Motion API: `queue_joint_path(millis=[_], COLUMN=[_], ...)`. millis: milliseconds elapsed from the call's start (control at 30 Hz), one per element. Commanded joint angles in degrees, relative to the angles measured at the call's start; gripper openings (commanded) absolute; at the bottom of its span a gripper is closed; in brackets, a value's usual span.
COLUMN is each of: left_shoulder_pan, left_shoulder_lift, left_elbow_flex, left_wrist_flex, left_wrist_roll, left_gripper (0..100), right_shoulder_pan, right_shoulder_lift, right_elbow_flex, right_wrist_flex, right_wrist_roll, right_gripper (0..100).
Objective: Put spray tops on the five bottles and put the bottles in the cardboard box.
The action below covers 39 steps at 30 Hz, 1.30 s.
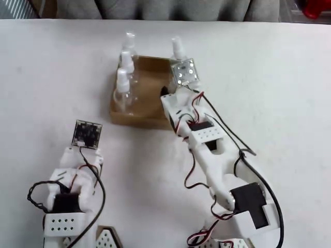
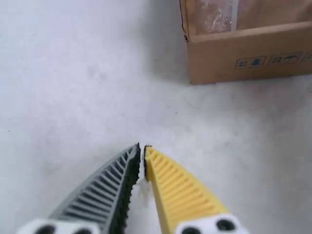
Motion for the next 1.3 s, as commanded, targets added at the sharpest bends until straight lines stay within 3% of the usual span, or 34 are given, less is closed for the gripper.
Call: queue_joint_path(millis=[0, 233, 767, 900, 1267], left_shoulder_pan=[0.7, 0.7, 0.6, 0.6, 0.6], left_shoulder_lift=[-0.5, -0.5, -0.5, -0.5, -0.5], left_elbow_flex=[-0.3, -0.3, -0.3, -0.3, -0.3], left_wrist_flex=[-2.3, -2.3, -2.3, -2.3, -2.3], left_wrist_roll=[-0.8, -0.8, -0.8, -0.8, -0.8], left_gripper=[2, 2, 2, 2, 2], right_shoulder_pan=[0.0, 0.0, -0.1, -1.0, -3.7], right_shoulder_lift=[-1.1, -1.1, -1.1, -1.5, -12.7], right_elbow_flex=[-0.4, -0.2, 0.4, 0.4, 7.9], right_wrist_flex=[-0.4, -0.2, -0.6, -0.7, -0.7], right_wrist_roll=[0.4, 0.4, -0.2, -4.4, -5.5], right_gripper=[18.5, 29.8, 30.1, 30.1, 30.1])
